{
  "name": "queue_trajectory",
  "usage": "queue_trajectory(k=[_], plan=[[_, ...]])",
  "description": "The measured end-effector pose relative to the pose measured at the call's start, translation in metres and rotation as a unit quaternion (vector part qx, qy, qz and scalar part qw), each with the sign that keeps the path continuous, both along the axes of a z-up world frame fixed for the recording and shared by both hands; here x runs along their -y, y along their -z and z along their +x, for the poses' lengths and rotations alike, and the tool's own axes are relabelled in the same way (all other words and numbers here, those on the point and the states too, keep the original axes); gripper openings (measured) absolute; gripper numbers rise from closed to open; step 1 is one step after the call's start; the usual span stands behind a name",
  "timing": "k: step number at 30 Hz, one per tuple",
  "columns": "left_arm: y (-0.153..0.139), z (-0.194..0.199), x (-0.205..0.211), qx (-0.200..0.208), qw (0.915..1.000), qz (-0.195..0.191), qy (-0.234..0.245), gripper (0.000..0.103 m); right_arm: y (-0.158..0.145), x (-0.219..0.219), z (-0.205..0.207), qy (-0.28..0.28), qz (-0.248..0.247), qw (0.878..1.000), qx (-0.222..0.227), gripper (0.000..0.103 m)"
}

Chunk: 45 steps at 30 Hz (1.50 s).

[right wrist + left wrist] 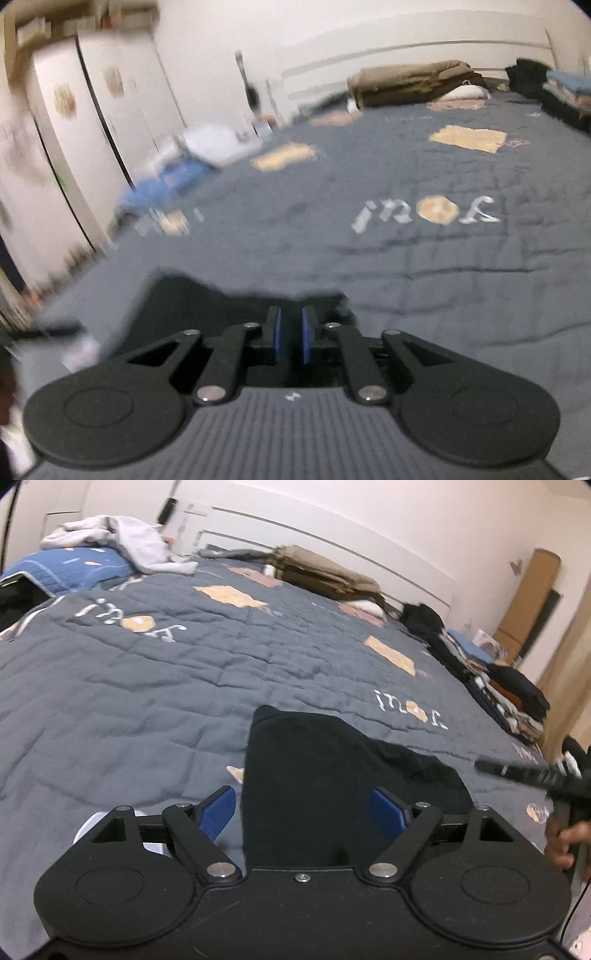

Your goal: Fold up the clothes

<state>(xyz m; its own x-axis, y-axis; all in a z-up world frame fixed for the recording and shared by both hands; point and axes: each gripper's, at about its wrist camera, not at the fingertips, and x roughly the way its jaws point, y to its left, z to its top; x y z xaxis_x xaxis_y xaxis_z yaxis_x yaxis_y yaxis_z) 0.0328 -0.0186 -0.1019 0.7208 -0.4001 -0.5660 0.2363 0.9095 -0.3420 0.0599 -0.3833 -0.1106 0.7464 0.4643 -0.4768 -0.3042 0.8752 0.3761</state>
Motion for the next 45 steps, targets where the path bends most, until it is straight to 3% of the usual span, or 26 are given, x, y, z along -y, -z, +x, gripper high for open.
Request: queue_trajectory(k=[3, 6, 11, 14, 16, 17, 18, 19, 21, 24, 26, 28, 29, 31, 33, 35, 38, 39, 40, 43, 45], plan=[[0.000, 0.015, 0.001, 0.009, 0.9994, 0.003, 0.035, 0.080, 0.007, -0.002, 0.008, -0.008, 0.029, 1.000, -0.005, 0.027], [0.006, 0.040, -0.005, -0.001, 0.9981, -0.025, 0.057, 0.080, 0.021, -0.006, 0.019, -0.002, 0.044, 0.999, -0.029, 0.033], [0.043, 0.097, -0.017, -0.072, 0.9928, -0.077, 0.058, 0.080, 0.041, -0.009, 0.028, 0.006, 0.067, 0.996, -0.054, 0.036], [0.062, 0.124, -0.026, -0.107, 0.9781, -0.163, 0.072, 0.078, 0.047, -0.010, 0.028, 0.008, 0.089, 0.994, -0.062, 0.035], [0.071, 0.136, -0.029, -0.112, 0.9701, -0.197, 0.086, 0.073, 0.050, -0.007, 0.028, 0.018, 0.105, 0.992, -0.064, 0.028], [0.073, 0.140, -0.028, -0.107, 0.9684, -0.205, 0.094, 0.061, 0.051, -0.005, 0.027, 0.026, 0.113, 0.991, -0.065, 0.017], [0.075, 0.141, -0.027, -0.103, 0.9679, -0.204, 0.104, 0.034, 0.051, -0.003, 0.027, 0.033, 0.120, 0.990, -0.065, 0.012], [0.077, 0.141, -0.029, -0.097, 0.9671, -0.207, 0.111, 0.019, 0.052, -0.001, 0.027, 0.041, 0.128, 0.989, -0.066, 0.011], [0.075, 0.138, -0.036, -0.077, 0.9641, -0.224, 0.120, 0.012, 0.052, 0.003, 0.025, 0.055, 0.142, 0.986, -0.064, 0.009], [0.063, 0.132, -0.044, -0.044, 0.9581, -0.248, 0.137, 0.011, 0.043, 0.007, 0.021, 0.064, 0.146, 0.987, -0.035, 0.008], [0.064, 0.135, -0.042, -0.054, 0.9630, -0.231, 0.129, 0.012, 0.041, 0.007, 0.022, 0.063, 0.138, 0.988, -0.030, 0.008], [0.076, 0.140, -0.036, -0.085, 0.9707, -0.198, 0.105, 0.025, 0.052, 0.007, 0.027, 0.061, 0.119, 0.990, -0.046, 0.008], [0.083, 0.140, -0.036, -0.102, 0.9723, -0.192, 0.088, 0.037, 0.058, 0.007, 0.030, 0.060, 0.109, 0.991, -0.056, 0.008], [0.091, 0.140, -0.041, -0.108, 0.9664, -0.220, 0.078, 0.040, 0.068, 0.008, 0.033, 0.057, 0.112, 0.990, -0.071, 0.008], [0.085, 0.142, -0.043, -0.112, 0.9607, -0.238, 0.089, 0.055, 0.067, 0.011, 0.034, 0.050, 0.122, 0.988, -0.077, 0.011], [0.080, 0.143, -0.043, -0.099, 0.9596, -0.248, 0.090, 0.059, 0.061, 0.014, 0.035, 0.042, 0.128, 0.988, -0.074, 0.011], [0.084, 0.149, -0.039, -0.102, 0.9557, -0.261, 0.088, 0.053, 0.060, 0.014, 0.034, 0.043, 0.129, 0.988, -0.074, 0.011], [0.084, 0.150, -0.036, -0.099, 0.9575, -0.255, 0.092, 0.027, 0.062, 0.013, 0.033, 0.045, 0.127, 0.988, -0.074, 0.011], [0.083, 0.149, -0.032, -0.091, 0.9607, -0.242, 0.100, 0.019, 0.063, 0.011, 0.032, 0.047, 0.125, 0.988, -0.073, 0.011], [0.073, 0.144, -0.031, -0.053, 0.9658, -0.232, 0.103, 0.017, 0.058, 0.008, 0.030, 0.054, 0.115, 0.990, -0.058, 0.010], [0.071, 0.146, -0.029, -0.056, 0.9703, -0.214, 0.099, 0.021, 0.050, 0.006, 0.025, 0.069, 0.100, 0.992, -0.032, 0.005]])
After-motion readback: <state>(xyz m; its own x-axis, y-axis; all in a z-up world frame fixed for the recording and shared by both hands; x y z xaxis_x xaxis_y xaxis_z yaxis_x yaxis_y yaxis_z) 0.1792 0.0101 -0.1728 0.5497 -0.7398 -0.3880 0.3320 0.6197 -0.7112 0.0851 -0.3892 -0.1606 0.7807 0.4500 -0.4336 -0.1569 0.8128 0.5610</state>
